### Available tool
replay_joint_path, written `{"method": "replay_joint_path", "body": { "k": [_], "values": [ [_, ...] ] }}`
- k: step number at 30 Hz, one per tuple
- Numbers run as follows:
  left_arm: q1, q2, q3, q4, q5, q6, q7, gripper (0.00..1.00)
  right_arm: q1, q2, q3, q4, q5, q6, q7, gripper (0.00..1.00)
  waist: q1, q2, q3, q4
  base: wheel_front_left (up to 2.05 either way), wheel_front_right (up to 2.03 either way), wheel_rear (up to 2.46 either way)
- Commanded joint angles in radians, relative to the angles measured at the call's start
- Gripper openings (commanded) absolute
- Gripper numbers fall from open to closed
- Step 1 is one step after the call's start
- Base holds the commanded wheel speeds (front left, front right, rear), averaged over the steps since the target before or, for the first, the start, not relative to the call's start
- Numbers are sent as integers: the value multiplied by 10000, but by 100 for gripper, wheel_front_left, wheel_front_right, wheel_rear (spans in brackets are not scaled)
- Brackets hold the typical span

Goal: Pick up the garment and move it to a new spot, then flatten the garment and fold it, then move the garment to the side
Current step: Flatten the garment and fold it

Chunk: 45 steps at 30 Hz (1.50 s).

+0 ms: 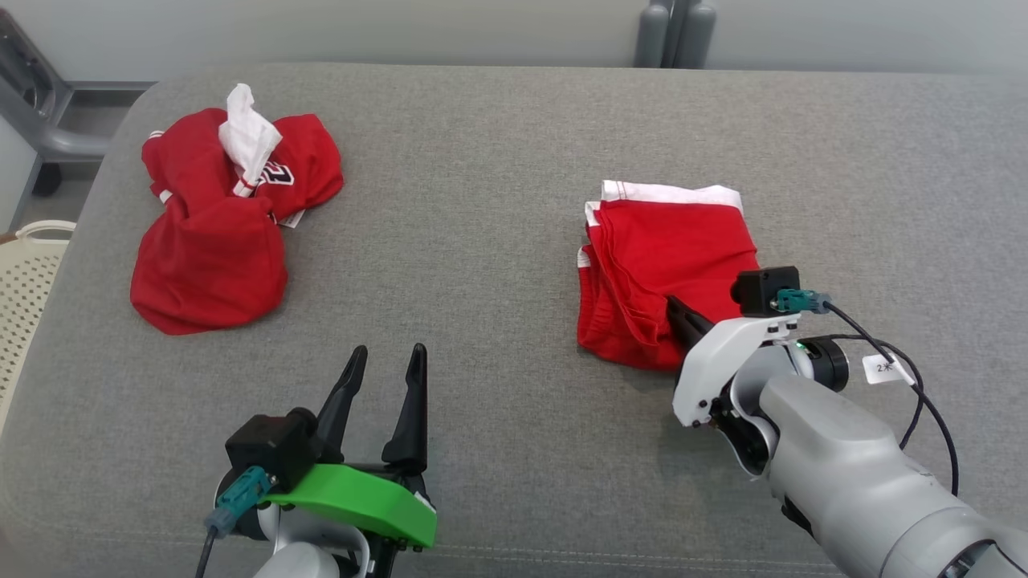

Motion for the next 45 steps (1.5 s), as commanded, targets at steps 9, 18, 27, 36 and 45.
{"method": "replay_joint_path", "body": {
  "k": [9,18,27,36,45],
  "values": [
    [-174,-24,70,10,46,-9,-87,100,523,464,433,-534,-521,0,-40,0,0,0,186,423,0,0,0],
    [-210,-2,126,-4,50,12,-107,100,848,684,1120,-442,-476,-1,-10,0,0,0,245,340,0,0,0],
    [-64,99,248,-16,-3,110,-144,100,438,273,965,-1866,-776,-1,-33,0,0,0,81,-7,0,0,0],
    [184,175,299,-88,-70,182,-163,100,839,-812,-661,-3824,-1798,-1,-35,24,0,0,-218,-422,0,0,0],
    [207,125,240,-64,-83,137,-183,100,870,-1729,-1854,-3293,-3004,-1,355,100,0,0,-414,-463,0,0,0]
  ]
}}
